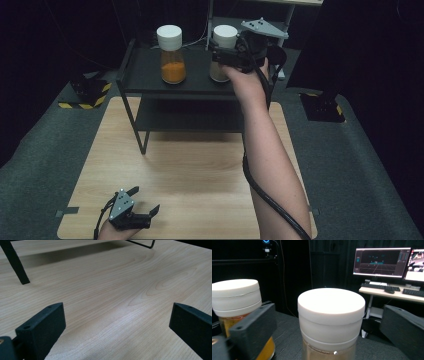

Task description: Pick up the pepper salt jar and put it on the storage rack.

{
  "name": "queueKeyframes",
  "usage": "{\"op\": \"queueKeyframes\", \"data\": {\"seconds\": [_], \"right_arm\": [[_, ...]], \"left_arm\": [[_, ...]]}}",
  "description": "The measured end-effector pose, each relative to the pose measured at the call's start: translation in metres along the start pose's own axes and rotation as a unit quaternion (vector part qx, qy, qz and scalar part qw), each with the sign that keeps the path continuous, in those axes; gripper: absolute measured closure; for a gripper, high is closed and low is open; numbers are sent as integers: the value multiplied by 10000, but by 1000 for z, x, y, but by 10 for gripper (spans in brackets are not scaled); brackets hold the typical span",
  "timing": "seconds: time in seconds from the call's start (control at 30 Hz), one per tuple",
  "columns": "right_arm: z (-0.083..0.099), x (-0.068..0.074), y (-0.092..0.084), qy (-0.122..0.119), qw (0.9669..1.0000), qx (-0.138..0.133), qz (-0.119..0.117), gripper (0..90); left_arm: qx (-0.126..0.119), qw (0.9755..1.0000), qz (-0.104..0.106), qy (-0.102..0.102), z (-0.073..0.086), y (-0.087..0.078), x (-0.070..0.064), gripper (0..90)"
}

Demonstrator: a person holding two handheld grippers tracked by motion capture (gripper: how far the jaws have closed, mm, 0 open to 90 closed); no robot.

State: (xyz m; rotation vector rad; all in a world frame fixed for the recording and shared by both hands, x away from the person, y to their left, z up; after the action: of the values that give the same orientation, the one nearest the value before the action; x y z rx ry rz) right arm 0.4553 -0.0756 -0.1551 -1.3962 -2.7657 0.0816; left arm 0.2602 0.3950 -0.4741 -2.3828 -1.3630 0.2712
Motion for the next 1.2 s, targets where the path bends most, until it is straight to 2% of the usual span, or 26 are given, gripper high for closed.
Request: {"op": "queueKeyframes", "data": {"seconds": [0.07,0.27,0.63,1.2], "right_arm": [[0,0,-4,-67,10000,4,-29,0],[5,-1,-16,7,10000,-54,-69,0],[19,3,-41,-19,9995,-189,-260,0],[39,16,-70,-270,9987,-225,-380,0]], "left_arm": [[-1,10000,-1,7,0,0,0,9],[5,10000,4,20,0,1,-1,9],[13,10000,-8,79,-1,0,-3,9],[1,10000,6,76,-1,1,-3,9]]}}
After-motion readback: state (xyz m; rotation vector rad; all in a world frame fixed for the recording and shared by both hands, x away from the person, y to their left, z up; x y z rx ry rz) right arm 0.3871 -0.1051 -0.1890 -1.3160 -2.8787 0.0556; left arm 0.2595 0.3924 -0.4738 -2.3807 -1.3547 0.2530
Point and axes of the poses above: each handheld gripper's, and its own axes: y roughly forward along the jaws, z roughly out of its underside, x roughly to its left, the point moved 2 cm from there along y, roughly forward along the jaws, and after that the axes turned 8 degrees about -z, right-handed, at the moved point
